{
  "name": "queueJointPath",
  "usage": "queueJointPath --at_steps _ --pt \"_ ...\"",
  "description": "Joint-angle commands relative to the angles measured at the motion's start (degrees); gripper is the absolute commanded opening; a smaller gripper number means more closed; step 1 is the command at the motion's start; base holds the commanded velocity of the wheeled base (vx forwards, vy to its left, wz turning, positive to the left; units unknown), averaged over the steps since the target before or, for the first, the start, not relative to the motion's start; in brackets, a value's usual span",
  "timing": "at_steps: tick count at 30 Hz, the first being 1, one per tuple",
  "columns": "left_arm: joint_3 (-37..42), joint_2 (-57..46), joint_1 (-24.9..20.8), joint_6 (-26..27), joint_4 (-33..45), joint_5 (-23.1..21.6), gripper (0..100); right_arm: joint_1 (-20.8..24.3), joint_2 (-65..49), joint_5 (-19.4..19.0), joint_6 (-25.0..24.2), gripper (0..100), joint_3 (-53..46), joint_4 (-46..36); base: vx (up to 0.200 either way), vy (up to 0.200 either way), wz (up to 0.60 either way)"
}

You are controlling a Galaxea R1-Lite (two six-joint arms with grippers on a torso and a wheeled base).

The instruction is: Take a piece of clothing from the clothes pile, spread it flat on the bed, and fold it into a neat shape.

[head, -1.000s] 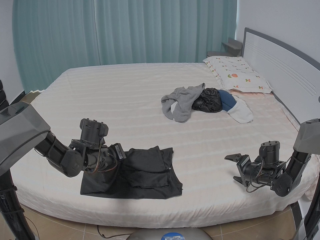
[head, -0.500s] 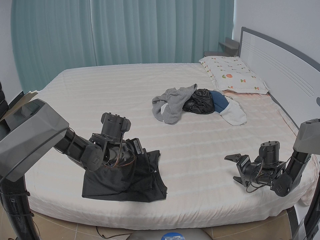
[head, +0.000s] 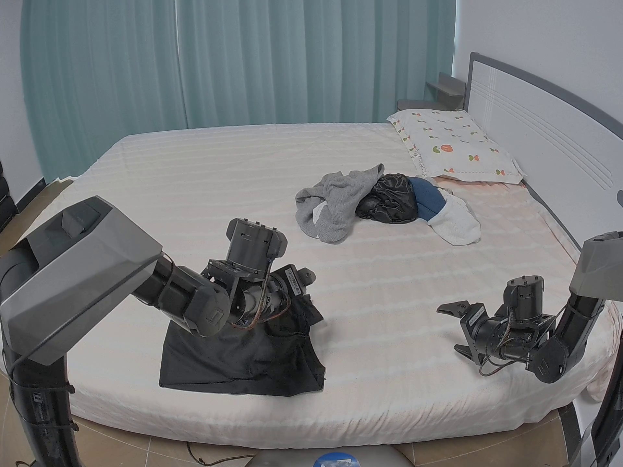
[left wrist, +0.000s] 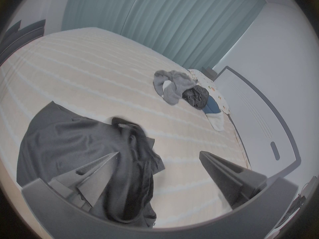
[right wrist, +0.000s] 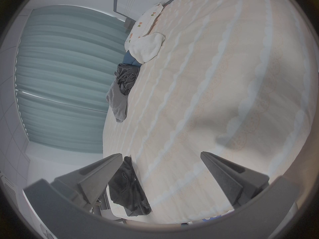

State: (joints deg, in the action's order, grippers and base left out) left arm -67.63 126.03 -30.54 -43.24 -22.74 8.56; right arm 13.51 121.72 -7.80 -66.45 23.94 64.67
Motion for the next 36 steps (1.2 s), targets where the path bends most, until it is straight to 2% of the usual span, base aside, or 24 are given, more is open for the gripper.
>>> queueJointPath --at_steps 1,6,11,14,16,20,21,24,28,29,34,35,36 --pt "0.0 -1.8 -0.2 -1.1 0.1 0.3 100 0.0 0.4 0.0 0.0 100 0.0 0.0 0.0 0.0 0.0" --pt "1.2 -3.6 -0.1 -3.6 0.4 0.2 100 0.1 0.4 0.0 0.1 100 -0.1 0.0 0.0 0.0 0.0" --pt "7.5 -6.4 1.7 -6.1 -0.6 -1.5 100 0.2 0.4 0.0 0.1 100 -0.2 0.3 0.0 0.0 0.0" --pt "10.1 -7.5 3.6 -8.5 -1.5 -3.6 100 0.4 0.4 0.0 0.2 100 -0.4 0.3 0.0 0.0 0.0" --pt "13.0 -9.3 5.3 -11.2 -1.9 -6.6 100 0.4 0.4 0.0 0.4 100 -0.5 0.3 0.0 0.0 0.0" --pt "20.1 -13.0 7.7 -13.1 -2.9 -12.2 100 0.6 0.4 0.0 1.4 100 -0.6 0.3 0.0 0.2 0.0" --pt "20.1 -13.0 7.7 -13.1 -2.9 -12.2 100 0.6 0.4 0.0 1.4 100 -0.6 0.3 0.0 0.2 0.0" --pt "27.0 -14.4 11.8 -14.7 -9.2 -16.6 100 1.6 0.3 -0.1 3.3 100 -0.6 0.4 0.0 0.2 0.0" --pt "30.5 -13.9 14.6 -16.4 -14.7 -18.0 100 2.8 -0.4 -2.0 4.4 100 -0.6 0.5 0.0 0.2 0.0" --pt "32.0 -13.8 15.7 -16.5 -16.7 -18.2 100 3.8 -0.6 -3.8 5.0 100 -0.6 0.5 0.0 0.2 0.0" --pt "33.9 -12.6 17.0 -16.4 -17.8 -19.2 100 5.7 0.1 -4.9 7.3 100 0.1 0.4 0.0 0.2 0.0" --pt "33.8 -11.6 18.7 -16.4 -18.4 -20.7 100 7.8 1.1 -5.9 10.6 100 0.5 0.4 0.0 0.2 0.0" --pt "33.8 -11.6 18.8 -16.4 -18.4 -20.8 100 7.9 1.1 -6.1 10.7 100 0.6 0.4 0.0 0.2 0.0"
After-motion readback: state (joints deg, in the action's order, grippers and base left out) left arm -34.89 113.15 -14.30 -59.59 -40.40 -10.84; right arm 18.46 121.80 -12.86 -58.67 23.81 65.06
